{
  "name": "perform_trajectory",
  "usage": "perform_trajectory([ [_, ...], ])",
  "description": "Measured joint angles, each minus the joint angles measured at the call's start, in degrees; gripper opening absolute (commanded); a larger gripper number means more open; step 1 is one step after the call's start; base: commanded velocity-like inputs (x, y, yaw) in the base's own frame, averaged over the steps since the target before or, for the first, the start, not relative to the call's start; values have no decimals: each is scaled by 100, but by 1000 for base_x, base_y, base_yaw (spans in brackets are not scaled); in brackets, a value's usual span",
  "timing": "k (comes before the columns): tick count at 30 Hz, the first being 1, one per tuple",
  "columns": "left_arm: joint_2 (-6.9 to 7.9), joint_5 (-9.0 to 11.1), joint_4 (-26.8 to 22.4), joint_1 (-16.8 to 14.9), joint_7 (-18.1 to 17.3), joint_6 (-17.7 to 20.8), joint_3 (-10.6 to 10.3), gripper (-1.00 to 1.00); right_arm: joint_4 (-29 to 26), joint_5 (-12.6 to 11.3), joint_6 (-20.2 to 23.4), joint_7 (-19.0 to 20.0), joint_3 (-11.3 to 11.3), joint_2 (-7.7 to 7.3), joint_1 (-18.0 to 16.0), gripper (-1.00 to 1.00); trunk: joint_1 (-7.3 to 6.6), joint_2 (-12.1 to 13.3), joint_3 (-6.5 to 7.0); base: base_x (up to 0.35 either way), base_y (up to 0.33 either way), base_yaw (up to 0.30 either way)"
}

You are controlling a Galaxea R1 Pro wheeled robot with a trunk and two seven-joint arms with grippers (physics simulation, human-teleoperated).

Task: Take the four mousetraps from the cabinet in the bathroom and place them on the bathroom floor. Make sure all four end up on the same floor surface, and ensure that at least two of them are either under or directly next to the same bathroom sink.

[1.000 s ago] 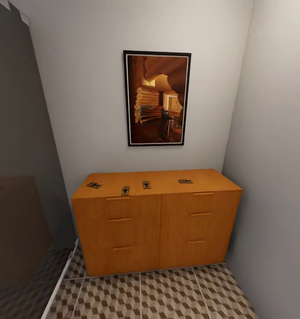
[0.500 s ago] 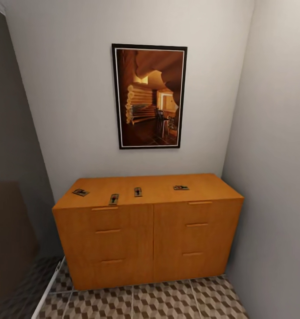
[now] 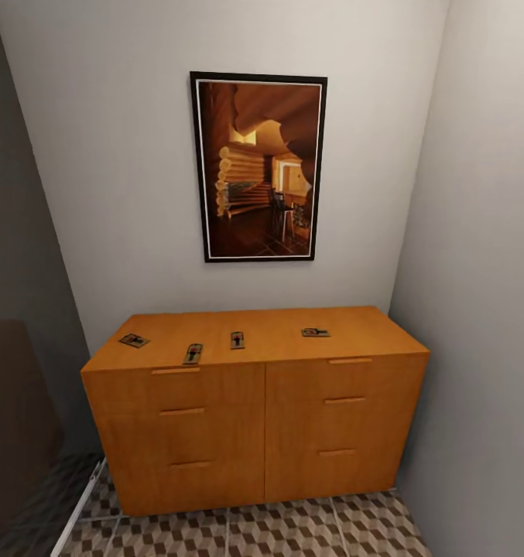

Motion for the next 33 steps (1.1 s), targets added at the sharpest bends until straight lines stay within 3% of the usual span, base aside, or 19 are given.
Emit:
perform_trajectory([
  [21,-2,-2,0,1,0,-3,-1,100,0,3,2,-1,3,1,0,100,0,0,0,1,0,258],
  [33,-2,-27,-4,1,-4,-5,-20,100,0,18,2,-1,10,-6,0,100,0,0,0,0,0,42],
])
